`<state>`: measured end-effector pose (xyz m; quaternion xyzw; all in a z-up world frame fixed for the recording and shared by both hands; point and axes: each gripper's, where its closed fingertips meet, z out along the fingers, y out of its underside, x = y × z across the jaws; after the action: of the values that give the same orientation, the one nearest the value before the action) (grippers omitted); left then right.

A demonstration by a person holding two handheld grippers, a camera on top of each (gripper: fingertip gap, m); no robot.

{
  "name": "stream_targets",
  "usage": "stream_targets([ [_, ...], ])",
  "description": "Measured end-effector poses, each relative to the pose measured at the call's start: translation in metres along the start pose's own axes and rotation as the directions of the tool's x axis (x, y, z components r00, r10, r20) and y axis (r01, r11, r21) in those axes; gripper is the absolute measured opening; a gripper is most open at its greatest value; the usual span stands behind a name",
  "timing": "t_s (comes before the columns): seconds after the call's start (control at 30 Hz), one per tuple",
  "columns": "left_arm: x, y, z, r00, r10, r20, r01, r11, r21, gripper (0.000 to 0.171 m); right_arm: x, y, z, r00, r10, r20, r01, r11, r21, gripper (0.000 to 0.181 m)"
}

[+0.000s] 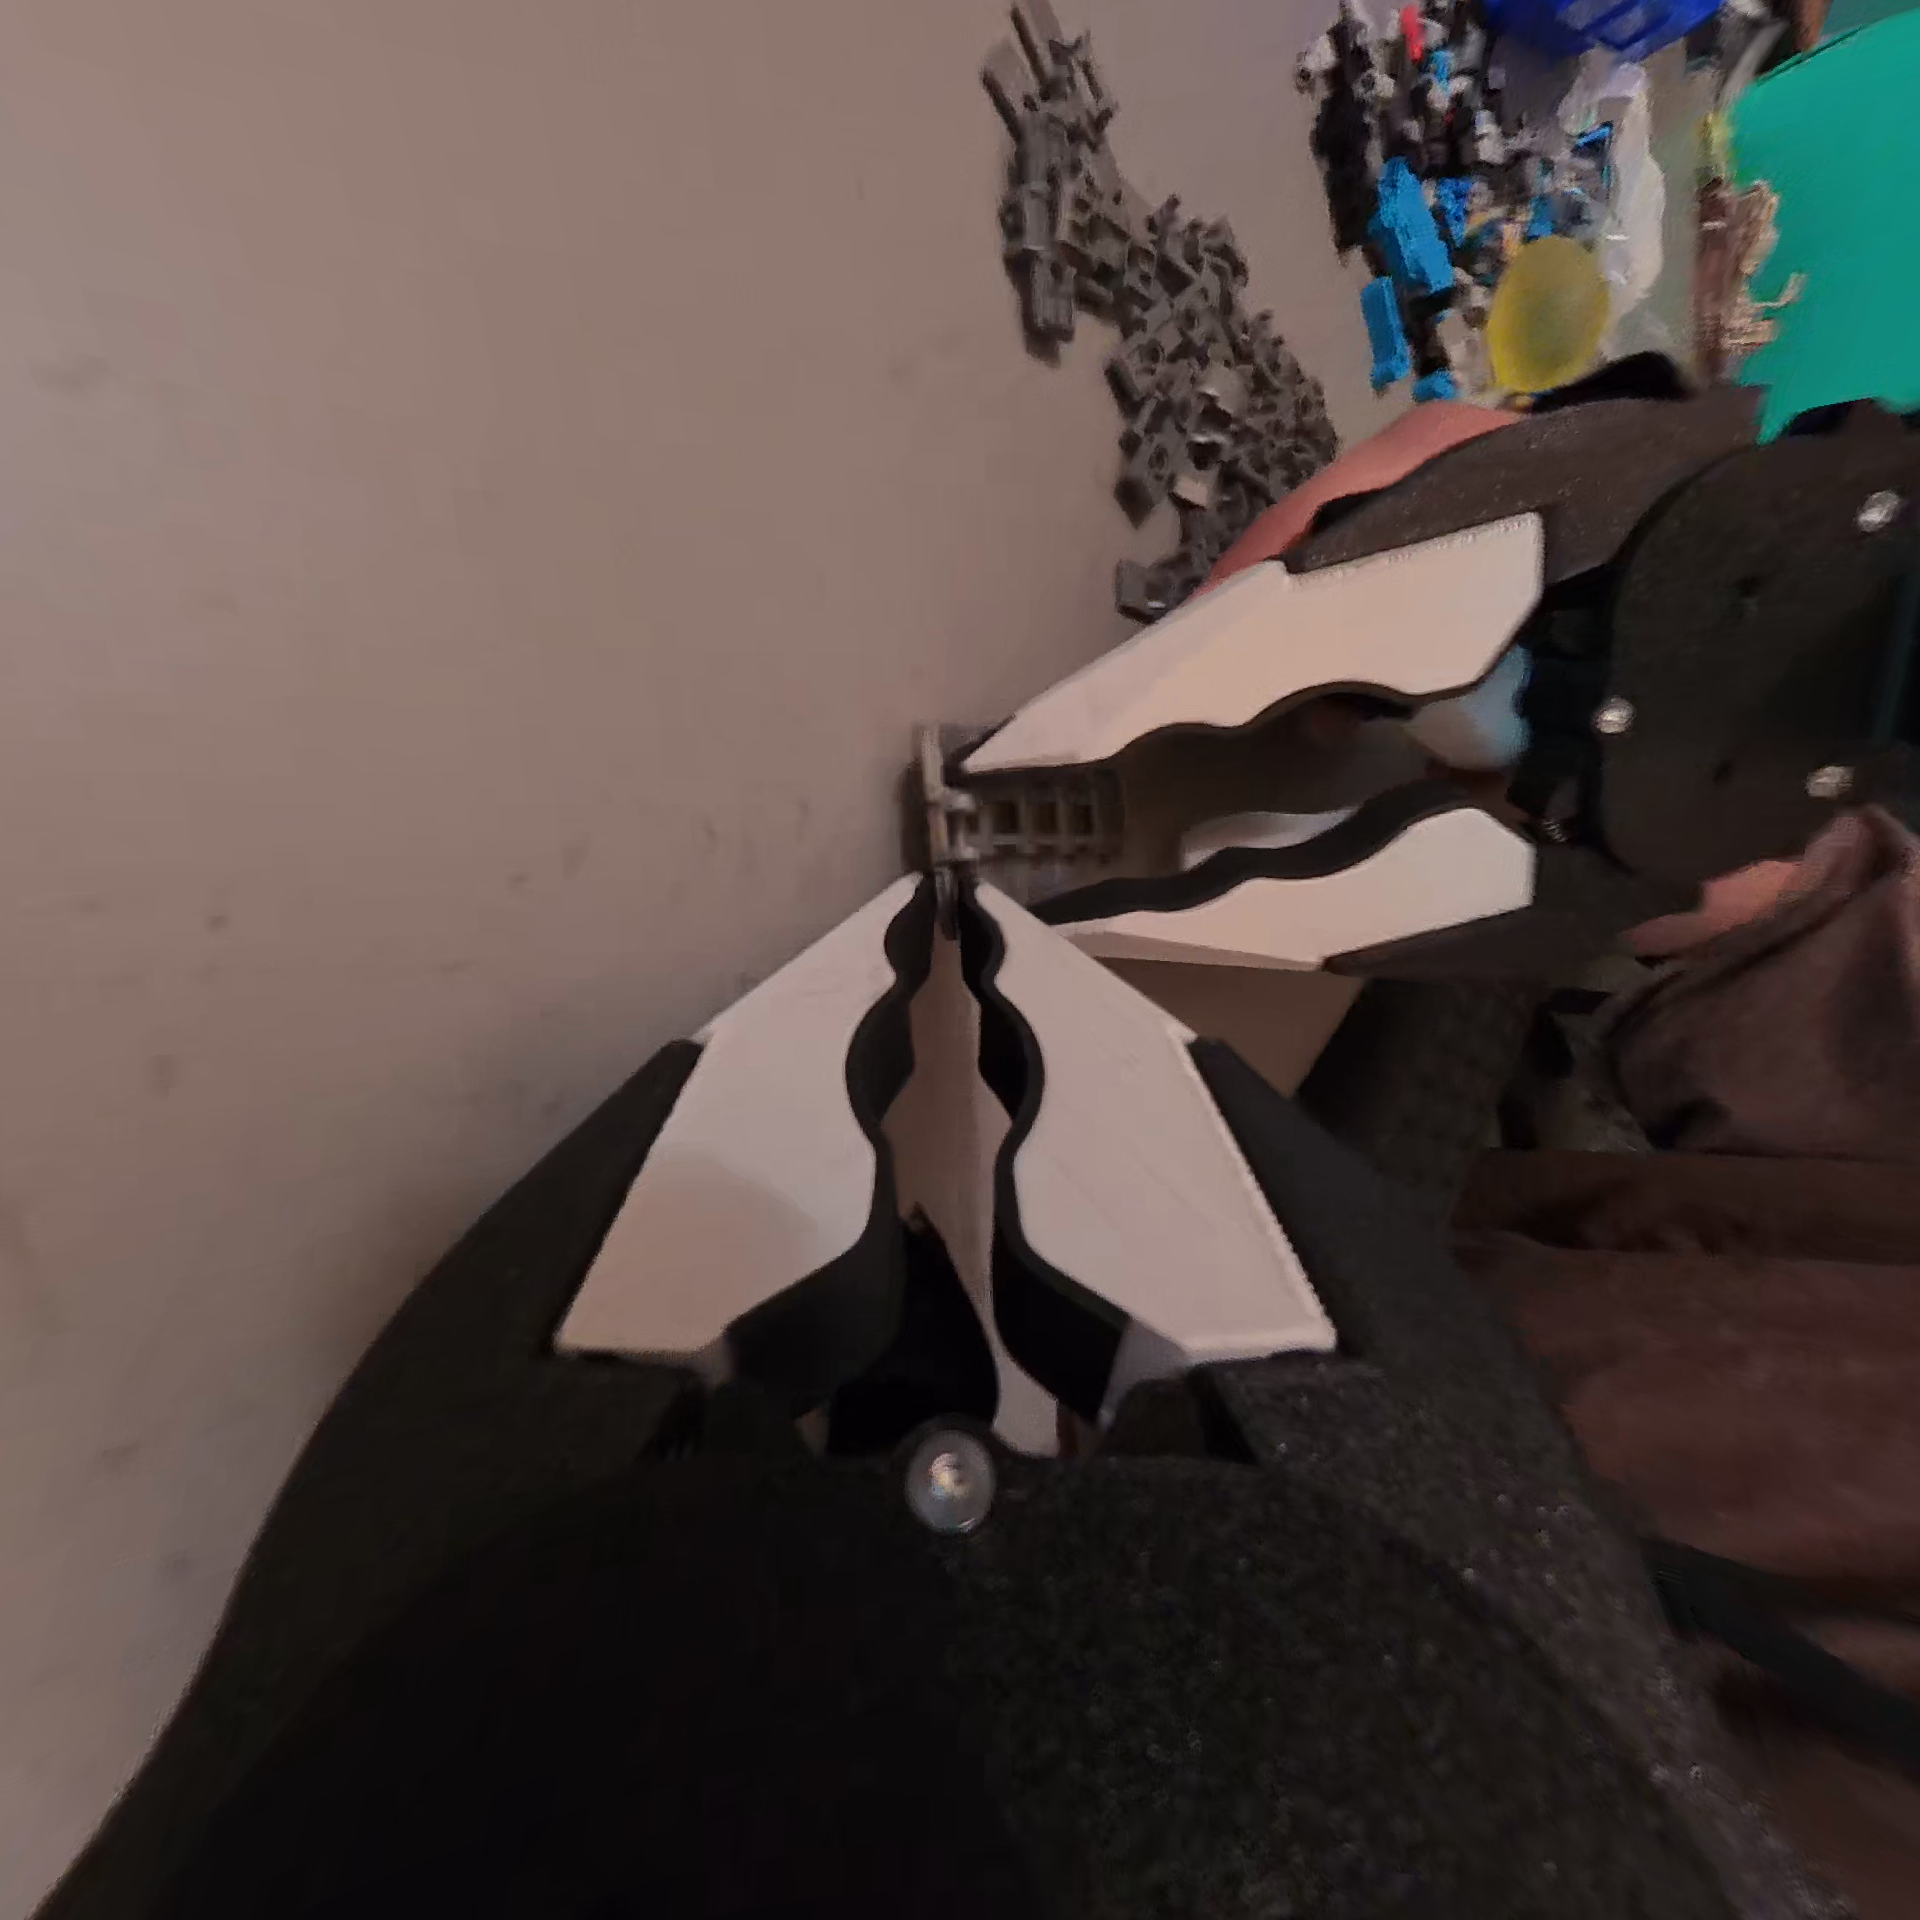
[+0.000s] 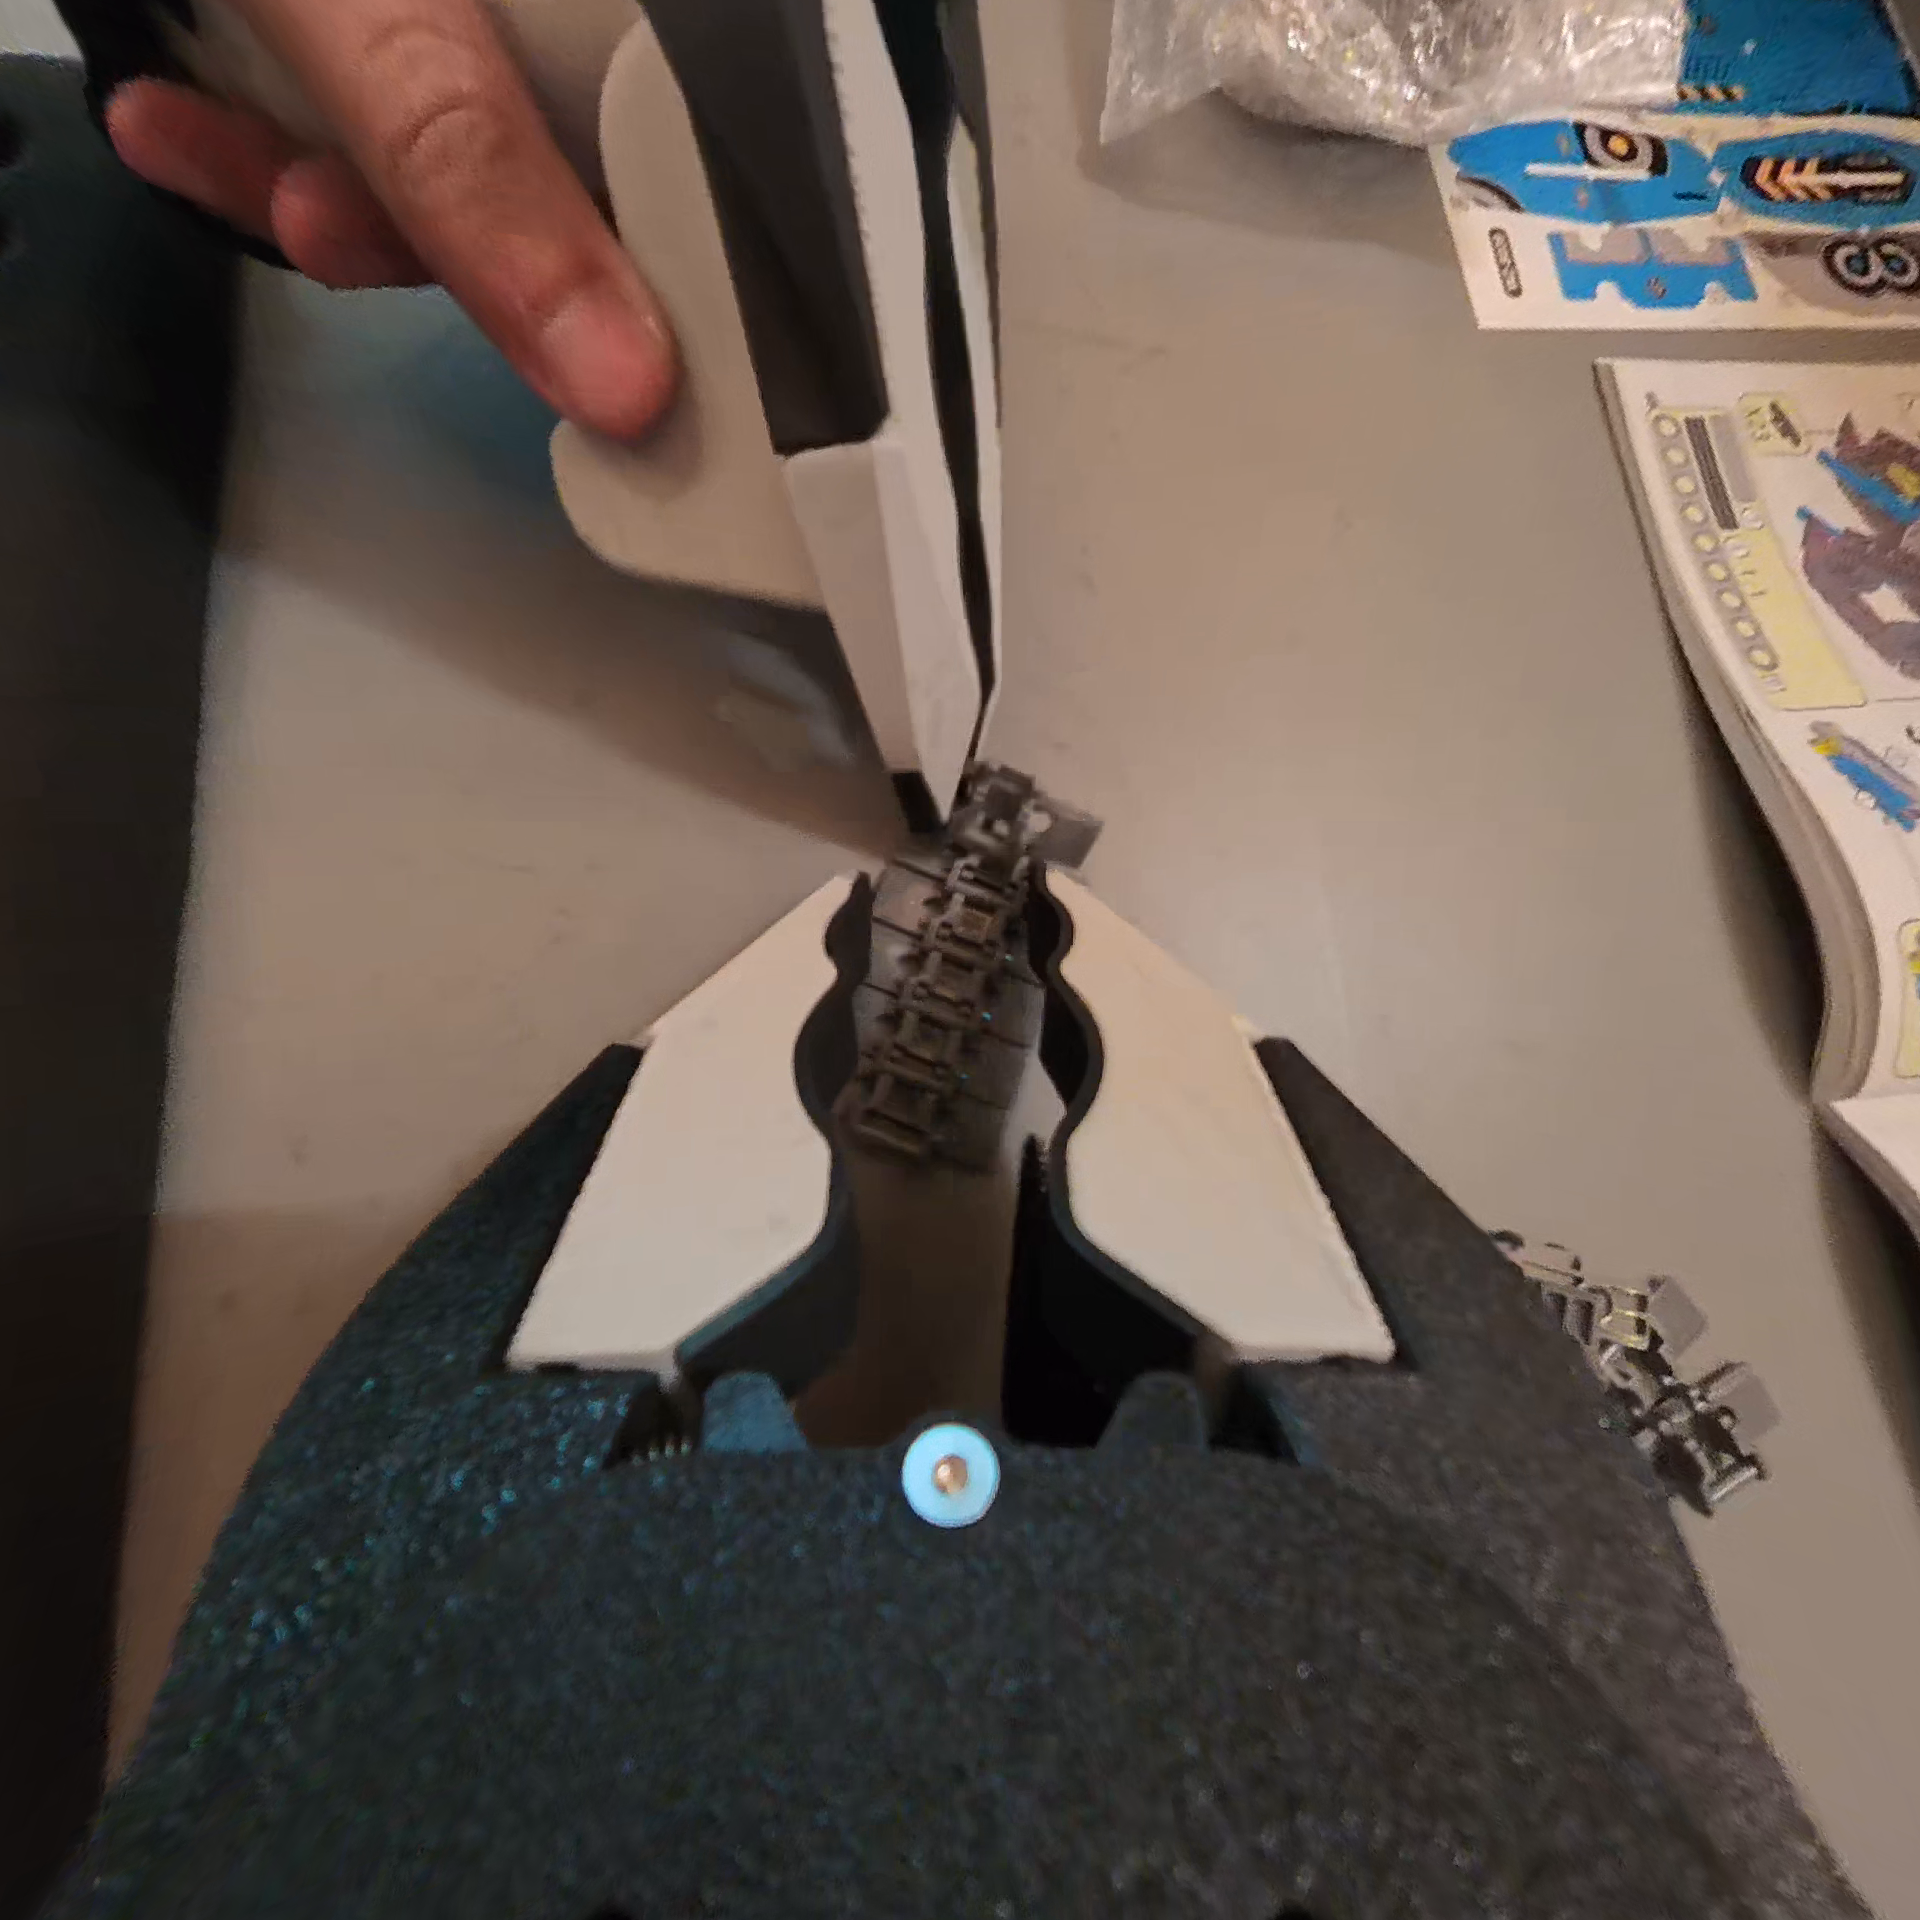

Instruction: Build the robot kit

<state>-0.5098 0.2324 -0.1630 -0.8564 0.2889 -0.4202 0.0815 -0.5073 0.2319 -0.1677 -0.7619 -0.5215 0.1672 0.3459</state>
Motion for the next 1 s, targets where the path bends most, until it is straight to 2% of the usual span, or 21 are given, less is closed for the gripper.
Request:
stream_targets([
  [0.1,-0.009,0.001,-0.005,0.99,0.085,0.11,-0.084,0.996,-0.019,0.003,-0.005,0.005,-0.005,0.999,0.031,0.029,-0.03,0.999,-0.025,0.032],
  [0.17,-0.007,0.004,-0.005,0.977,0.151,0.149,-0.146,0.988,-0.046,0.003,-0.001,0.012,-0.013,0.999,0.045,0.001,-0.045,0.998,-0.045,0.034],
  [0.33,0.02,-0.01,-0.01,0.976,0.185,0.118,-0.19,0.982,0.026,0.003,-0.006,0.019,-0.05,0.998,0.063,0.013,-0.062,0.998,-0.029,0.026],
  [0.4,0.021,-0.01,-0.011,0.974,0.193,0.122,-0.196,0.981,0.013,0.003,-0.004,0.029,-0.057,0.996,0.082,0.024,-0.081,0.995,-0.06,0.029],
  [0.47,0.019,-0.01,-0.009,0.975,0.185,0.121,-0.186,0.983,-0.005,0.003,-0.004,0.032,-0.052,0.993,0.108,0.048,-0.105,0.993,-0.058,0.039],
  [0.63,0.01,0.0,-0.001,0.982,0.137,0.13,-0.124,0.987,-0.105,0.004,-0.017,0.035,-0.038,0.988,0.124,0.096,-0.117,0.991,-0.072,0.038],
  [0.67,0.009,0.002,-0.001,0.982,0.136,0.13,-0.121,0.986,-0.118,0.003,-0.025,0.033,-0.038,0.981,0.134,0.138,-0.125,0.989,-0.075,0.034],
  [0.77,0.009,0.003,-0.004,0.984,0.134,0.121,-0.118,0.985,-0.13,0.003,-0.042,0.026,-0.037,0.964,0.163,0.212,-0.15,0.986,-0.075,0.038],
  [0.83,0.01,0.005,-0.009,0.971,0.206,0.118,-0.187,0.97,-0.155,0.003,-0.041,0.021,-0.041,0.971,0.123,0.204,-0.114,0.992,-0.056,0.035],
  [0.9,0.007,0.007,-0.014,0.933,0.331,0.143,-0.299,0.931,-0.209,0.003,-0.031,0.009,-0.047,0.983,0.058,0.176,-0.061,0.998,0.014,0.028],
  [1.0,0.003,0.0,-0.015,0.863,0.493,0.11,-0.454,0.852,-0.261,0.003,-0.007,-0.004,-0.048,0.988,-0.026,0.151,0.019,0.999,0.05,0.036],
])
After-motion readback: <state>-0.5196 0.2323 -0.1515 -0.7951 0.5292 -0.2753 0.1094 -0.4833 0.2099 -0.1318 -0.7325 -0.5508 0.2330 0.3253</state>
